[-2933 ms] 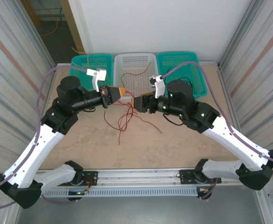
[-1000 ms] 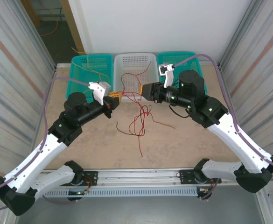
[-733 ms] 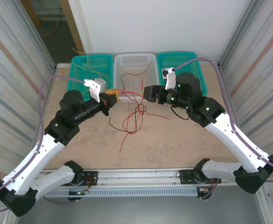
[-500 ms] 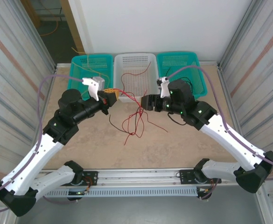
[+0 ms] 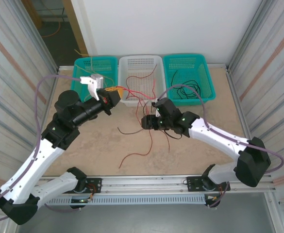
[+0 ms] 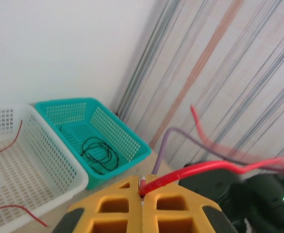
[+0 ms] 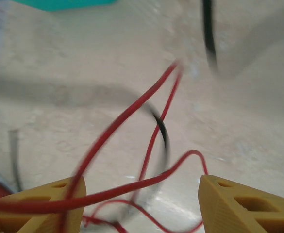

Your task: Untangle the cables

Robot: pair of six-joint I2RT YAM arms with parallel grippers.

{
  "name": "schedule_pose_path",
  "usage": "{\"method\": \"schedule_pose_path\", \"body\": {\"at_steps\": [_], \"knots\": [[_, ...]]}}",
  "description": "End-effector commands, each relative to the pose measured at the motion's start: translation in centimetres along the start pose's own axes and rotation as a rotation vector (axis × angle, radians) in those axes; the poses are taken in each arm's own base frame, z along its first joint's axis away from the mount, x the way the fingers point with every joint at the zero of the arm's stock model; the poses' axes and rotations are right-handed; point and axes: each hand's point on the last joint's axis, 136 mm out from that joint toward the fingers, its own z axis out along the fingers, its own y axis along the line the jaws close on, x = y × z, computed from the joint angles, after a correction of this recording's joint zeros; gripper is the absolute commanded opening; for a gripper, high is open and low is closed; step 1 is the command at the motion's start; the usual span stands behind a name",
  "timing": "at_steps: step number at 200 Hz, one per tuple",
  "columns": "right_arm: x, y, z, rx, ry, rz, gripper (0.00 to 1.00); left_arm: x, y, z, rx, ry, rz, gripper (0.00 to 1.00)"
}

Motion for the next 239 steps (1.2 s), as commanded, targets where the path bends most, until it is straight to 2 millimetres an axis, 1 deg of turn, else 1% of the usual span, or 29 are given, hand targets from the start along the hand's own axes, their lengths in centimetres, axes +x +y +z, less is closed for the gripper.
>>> {"method": "schedule_pose_path", "body": {"at_steps": [1,21,31,42,56,62,99,123,149,173,187,198,211,222,239], "knots": [[0.9,-3.3,1.1,0.085,0.015,0.108,0.59,-4.9,-1.8,-2.2,0.017,-0.145,0.028,0.00],[1.7,-4.2,1.8,0.087,0.042,0.143,0.59,-5.7,-1.3,-2.7,-0.035,-0.144,0.040,0.00],[2.1,-4.6,2.0,0.094,0.058,0.148,0.58,-6.4,-1.5,-3.0,-0.039,-0.148,0.051,0.00],[2.5,-5.0,2.4,0.097,0.069,0.161,0.54,-7.0,-1.9,-3.3,-0.035,-0.153,0.059,0.00],[2.8,-5.3,2.8,0.086,0.081,0.185,0.43,-7.7,-2.4,-3.8,-0.025,-0.162,0.071,0.00],[3.0,-5.5,3.0,0.085,0.089,0.195,0.41,-8.1,-2.6,-4.0,-0.027,-0.167,0.077,0.00],[4.8,-7.0,4.2,0.125,0.157,0.234,0.42,-10.6,-3.8,-5.6,-0.037,-0.201,0.123,0.00],[5.3,-7.4,4.2,0.133,0.162,0.247,0.49,-11.8,-4.0,-6.2,-0.065,-0.211,0.162,0.00],[5.3,-7.6,3.4,0.148,0.145,0.236,0.53,-12.4,-2.8,-6.7,-0.155,-0.220,0.191,0.00],[6.2,-9.3,3.3,0.200,0.174,0.271,0.55,-14.0,-1.8,-8.2,-0.260,-0.256,0.211,0.00],[6.7,-10.1,3.5,0.214,0.190,0.299,0.54,-14.7,-0.6,-9.3,-0.356,-0.266,0.213,0.00],[6.7,-10.1,3.4,0.209,0.188,0.299,0.54,-15.2,0.2,-10.0,-0.419,-0.267,0.221,0.00],[6.5,-9.6,3.3,0.190,0.180,0.292,0.55,-15.6,0.3,-10.3,-0.432,-0.270,0.222,0.00],[6.0,-9.0,3.0,0.167,0.164,0.288,0.55,-15.5,-0.5,-9.7,-0.377,-0.263,0.215,0.00],[4.4,-7.1,1.8,0.119,0.121,0.250,0.56,-14.9,-2.0,-8.3,-0.257,-0.238,0.193,0.00]]}}
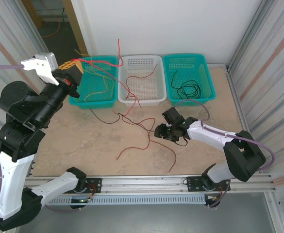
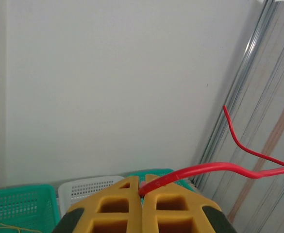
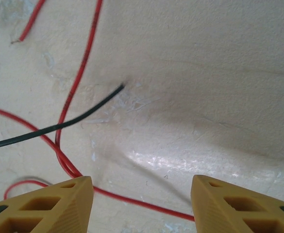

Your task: Untangle the cables

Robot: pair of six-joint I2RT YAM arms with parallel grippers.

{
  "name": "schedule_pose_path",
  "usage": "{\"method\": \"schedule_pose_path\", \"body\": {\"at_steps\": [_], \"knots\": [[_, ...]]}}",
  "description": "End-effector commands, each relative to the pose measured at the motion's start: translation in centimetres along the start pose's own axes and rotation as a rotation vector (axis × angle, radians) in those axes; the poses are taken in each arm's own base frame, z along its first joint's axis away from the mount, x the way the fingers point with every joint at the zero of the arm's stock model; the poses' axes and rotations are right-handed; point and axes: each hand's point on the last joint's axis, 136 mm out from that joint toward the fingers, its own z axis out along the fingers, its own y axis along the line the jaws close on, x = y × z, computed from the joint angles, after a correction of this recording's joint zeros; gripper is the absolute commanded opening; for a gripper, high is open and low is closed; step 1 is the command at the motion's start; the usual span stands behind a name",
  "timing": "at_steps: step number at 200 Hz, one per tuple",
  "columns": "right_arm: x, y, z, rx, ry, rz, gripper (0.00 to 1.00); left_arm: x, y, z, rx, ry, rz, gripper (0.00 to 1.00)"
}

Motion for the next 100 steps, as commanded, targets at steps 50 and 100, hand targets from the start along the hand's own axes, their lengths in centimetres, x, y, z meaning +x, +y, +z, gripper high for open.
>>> {"method": "schedule_pose_path", "body": {"at_steps": [50,100], "knots": [[-2.9,10.5,-12.1,-0.222,-0.278,-0.271,0.64,1.1,-3.1,1.8,0.183,0.045,-0.080,0.00],[-1.2,17.5,-15.2,-0.465,-0.357,-0.499,0.71,0.1,-4.9,3.1,0.274,0.024,-0.163,0.00]]}}
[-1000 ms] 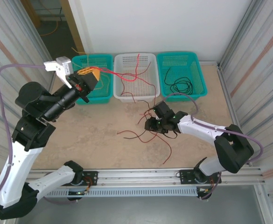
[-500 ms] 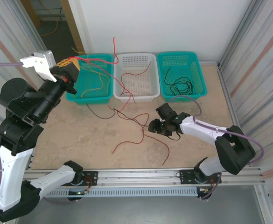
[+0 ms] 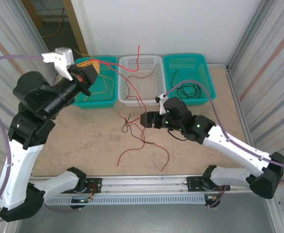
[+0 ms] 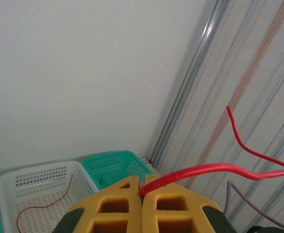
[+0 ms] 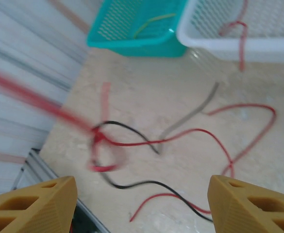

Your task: Untangle the cables

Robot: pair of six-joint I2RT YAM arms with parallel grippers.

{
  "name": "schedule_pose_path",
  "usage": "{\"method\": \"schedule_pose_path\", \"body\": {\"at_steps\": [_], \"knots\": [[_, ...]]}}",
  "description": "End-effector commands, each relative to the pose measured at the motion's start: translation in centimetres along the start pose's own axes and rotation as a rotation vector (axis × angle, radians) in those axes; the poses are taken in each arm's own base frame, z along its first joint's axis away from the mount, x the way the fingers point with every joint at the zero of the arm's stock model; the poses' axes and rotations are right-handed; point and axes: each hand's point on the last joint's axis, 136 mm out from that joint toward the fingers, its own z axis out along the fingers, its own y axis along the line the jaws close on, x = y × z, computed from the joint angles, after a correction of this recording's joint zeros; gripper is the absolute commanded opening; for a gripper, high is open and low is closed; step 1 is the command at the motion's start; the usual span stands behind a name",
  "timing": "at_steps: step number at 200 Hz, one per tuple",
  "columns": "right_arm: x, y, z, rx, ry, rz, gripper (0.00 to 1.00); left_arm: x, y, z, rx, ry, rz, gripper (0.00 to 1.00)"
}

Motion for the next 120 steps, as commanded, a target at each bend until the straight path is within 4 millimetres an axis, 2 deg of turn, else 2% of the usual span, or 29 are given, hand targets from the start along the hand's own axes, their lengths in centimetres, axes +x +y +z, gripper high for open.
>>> {"method": "schedule_pose_path", "body": {"at_steps": [1,16,32,46,66,94,110,120], "knots": [[0.6,1.5,1.4,-0.056,0.008,-0.109,0.71,-2.4,-1.8,0.0,0.091,-0.073,-0.047,0.00],[1.4,2.1,2.2,-0.091,0.019,-0.121,0.72,-2.9,-2.1,0.3,0.101,-0.086,-0.066,0.00],[2.4,1.6,3.5,-0.087,0.029,-0.116,0.72,-3.7,-3.0,0.5,0.152,-0.106,-0.092,0.00],[3.1,-0.4,4.8,0.001,0.035,-0.094,0.71,-4.3,-3.9,0.5,0.201,-0.117,-0.114,0.00],[3.4,-3.6,6.3,0.117,0.047,-0.027,0.67,-5.0,-4.0,0.5,0.204,-0.140,-0.134,0.00],[4.5,-5.1,7.7,0.114,0.048,0.019,0.66,-5.7,-4.2,0.5,0.207,-0.148,-0.134,0.00],[5.1,-6.5,8.7,0.146,0.071,0.056,0.57,-5.9,-4.4,0.6,0.223,-0.151,-0.147,0.00],[5.4,-7.2,9.1,0.151,0.080,0.086,0.44,-6.1,-4.5,0.6,0.225,-0.158,-0.152,0.00]]}}
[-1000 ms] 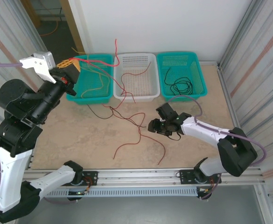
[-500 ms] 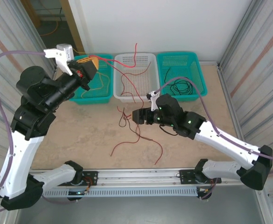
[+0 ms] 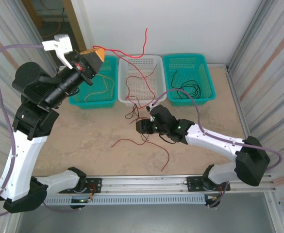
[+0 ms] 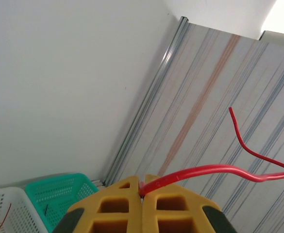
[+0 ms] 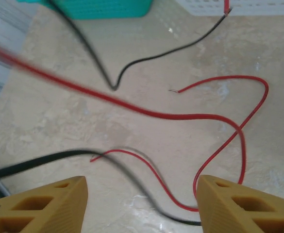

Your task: Untangle the cables

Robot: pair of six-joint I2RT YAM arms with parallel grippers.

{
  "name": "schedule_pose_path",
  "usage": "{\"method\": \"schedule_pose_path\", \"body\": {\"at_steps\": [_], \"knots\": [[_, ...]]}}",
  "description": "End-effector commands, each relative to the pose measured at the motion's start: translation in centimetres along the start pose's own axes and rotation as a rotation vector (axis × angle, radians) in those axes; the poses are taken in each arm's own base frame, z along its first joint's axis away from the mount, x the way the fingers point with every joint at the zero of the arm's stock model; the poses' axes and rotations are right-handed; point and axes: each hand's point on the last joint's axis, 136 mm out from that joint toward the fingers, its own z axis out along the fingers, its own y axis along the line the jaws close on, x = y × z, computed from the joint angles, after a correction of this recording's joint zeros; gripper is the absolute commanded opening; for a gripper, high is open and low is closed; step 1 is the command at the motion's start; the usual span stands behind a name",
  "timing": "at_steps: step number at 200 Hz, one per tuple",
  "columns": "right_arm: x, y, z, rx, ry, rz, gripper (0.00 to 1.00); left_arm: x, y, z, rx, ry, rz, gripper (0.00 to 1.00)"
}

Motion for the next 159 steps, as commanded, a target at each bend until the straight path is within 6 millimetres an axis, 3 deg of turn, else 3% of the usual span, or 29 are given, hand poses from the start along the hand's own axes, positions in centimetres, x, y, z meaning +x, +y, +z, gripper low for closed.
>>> {"method": "schedule_pose_path", "body": {"at_steps": [1,18,47,70,90,100,111,128,141,159], "knots": [[-0.3,-1.0,1.4,0.004,-0.015,0.074,0.43,-2.1,-1.6,-0.4,0.059,-0.064,-0.016,0.00],[0.4,-1.4,1.9,-0.004,0.000,0.101,0.23,-2.5,-1.5,-0.4,0.050,-0.080,-0.016,0.00],[1.9,-2.3,1.9,0.014,0.043,0.119,0.02,-3.1,-1.3,-0.3,0.040,-0.101,-0.012,0.00],[3.4,-3.3,1.5,0.042,0.082,0.141,0.00,-3.6,-1.1,-0.3,0.037,-0.114,-0.018,0.00],[3.4,-2.9,0.0,0.021,0.068,0.138,0.00,-3.8,-1.2,-0.2,0.042,-0.119,-0.024,0.00],[2.8,-2.6,-1.4,0.019,0.033,0.118,0.11,-3.7,-1.1,0.0,0.044,-0.115,-0.032,0.00],[1.8,-2.4,-3.1,0.040,-0.034,0.089,0.35,-3.6,-1.3,0.1,0.057,-0.111,-0.042,0.00],[0.0,-1.6,-5.7,0.026,-0.139,0.058,0.61,-3.4,-1.3,0.3,0.068,-0.105,-0.059,0.00],[-1.4,-0.6,-7.4,-0.014,-0.221,0.034,0.71,-3.3,-1.3,0.5,0.074,-0.107,-0.075,0.00],[-2.9,1.2,-8.6,-0.093,-0.308,0.015,0.78,-3.3,-1.3,0.5,0.083,-0.114,-0.091,0.00]]}}
